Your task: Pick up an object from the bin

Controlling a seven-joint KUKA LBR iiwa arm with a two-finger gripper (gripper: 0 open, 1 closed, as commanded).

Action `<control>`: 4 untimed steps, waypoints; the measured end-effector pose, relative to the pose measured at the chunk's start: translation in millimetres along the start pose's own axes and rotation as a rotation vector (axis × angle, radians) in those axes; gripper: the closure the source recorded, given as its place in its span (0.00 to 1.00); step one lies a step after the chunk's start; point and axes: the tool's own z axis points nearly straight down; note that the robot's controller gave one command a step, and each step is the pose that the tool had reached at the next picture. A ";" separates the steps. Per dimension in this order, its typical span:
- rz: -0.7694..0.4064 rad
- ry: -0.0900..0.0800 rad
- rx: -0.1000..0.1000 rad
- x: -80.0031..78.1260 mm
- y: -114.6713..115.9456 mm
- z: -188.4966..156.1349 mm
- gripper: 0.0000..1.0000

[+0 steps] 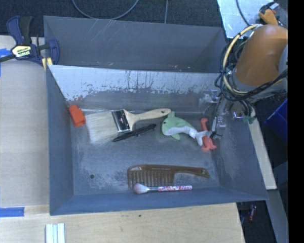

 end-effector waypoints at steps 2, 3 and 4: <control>0.037 -0.010 0.001 85.6 34.1 79.1 0.00; 0.105 -0.027 0.003 74.8 56.7 34.6 0.00; 0.073 -0.010 0.003 97.7 39.1 50.4 0.00</control>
Offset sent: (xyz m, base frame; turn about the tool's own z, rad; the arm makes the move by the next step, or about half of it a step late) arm -0.0870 0.0351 -0.0798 0.0365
